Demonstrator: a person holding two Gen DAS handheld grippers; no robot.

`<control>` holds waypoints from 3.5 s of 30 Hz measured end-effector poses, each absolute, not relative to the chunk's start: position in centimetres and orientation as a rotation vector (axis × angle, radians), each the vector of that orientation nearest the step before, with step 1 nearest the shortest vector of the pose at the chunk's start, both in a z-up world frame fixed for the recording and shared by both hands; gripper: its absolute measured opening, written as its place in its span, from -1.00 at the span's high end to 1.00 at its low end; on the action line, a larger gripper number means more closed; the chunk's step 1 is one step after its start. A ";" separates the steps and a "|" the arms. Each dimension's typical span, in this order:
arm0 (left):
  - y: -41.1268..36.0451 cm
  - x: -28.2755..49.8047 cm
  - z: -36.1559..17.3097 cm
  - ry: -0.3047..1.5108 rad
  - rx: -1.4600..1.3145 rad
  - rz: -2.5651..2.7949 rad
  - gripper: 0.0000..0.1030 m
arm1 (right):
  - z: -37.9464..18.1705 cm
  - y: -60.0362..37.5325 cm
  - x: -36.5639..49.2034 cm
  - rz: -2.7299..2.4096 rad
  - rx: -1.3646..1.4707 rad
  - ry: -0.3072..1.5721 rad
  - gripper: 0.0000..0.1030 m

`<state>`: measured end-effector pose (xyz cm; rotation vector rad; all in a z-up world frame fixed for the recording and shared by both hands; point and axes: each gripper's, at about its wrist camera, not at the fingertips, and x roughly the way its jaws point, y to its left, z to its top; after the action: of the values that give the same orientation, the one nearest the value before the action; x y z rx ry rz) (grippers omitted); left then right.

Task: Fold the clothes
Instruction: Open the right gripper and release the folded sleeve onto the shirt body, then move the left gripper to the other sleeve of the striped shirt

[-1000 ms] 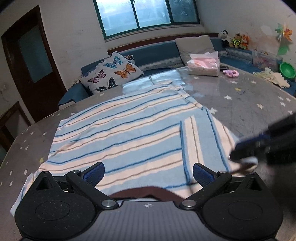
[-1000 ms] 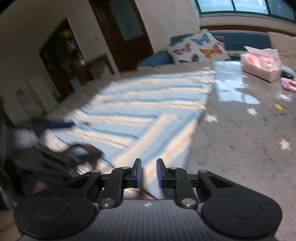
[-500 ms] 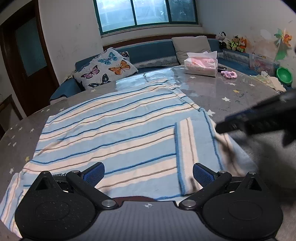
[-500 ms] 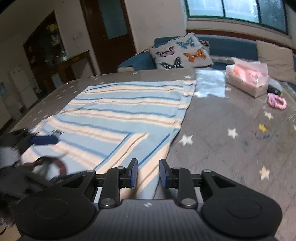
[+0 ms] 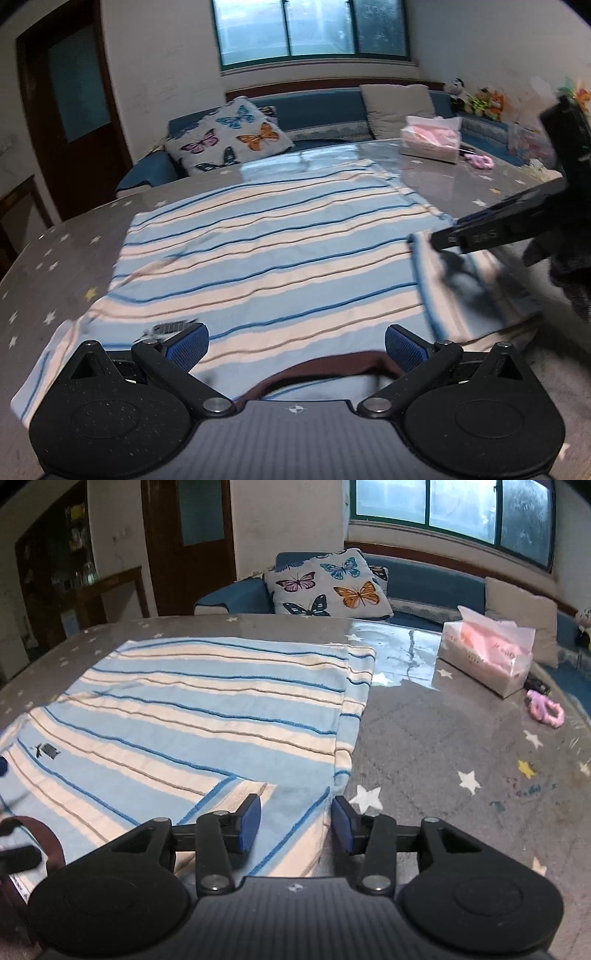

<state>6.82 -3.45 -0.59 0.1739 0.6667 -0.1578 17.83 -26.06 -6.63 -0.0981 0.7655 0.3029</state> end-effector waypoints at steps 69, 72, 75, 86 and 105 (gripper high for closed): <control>13.0 2.5 -2.1 0.726 -0.022 0.348 -1.00 | -7.9 -22.5 5.4 0.348 -0.108 0.685 -0.95; 13.1 2.7 -2.2 0.729 -0.020 0.351 -1.00 | -7.9 -22.5 5.4 0.348 -0.109 0.685 -0.96; 13.3 2.8 -2.3 0.730 -0.022 0.358 -1.00 | -7.9 -22.5 5.4 0.348 -0.108 0.685 -0.96; 14.4 3.5 -2.5 0.728 -0.028 0.387 -1.00 | -7.9 -22.5 5.4 0.349 -0.109 0.685 -0.98; 18.6 3.6 -2.6 0.677 -0.185 0.386 -0.52 | -7.9 -22.5 5.4 0.349 -0.109 0.685 -1.00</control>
<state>3.55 18.57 -2.62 -0.1850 0.6769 0.3863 5.40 -22.50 -7.93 -0.1090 0.6846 0.3485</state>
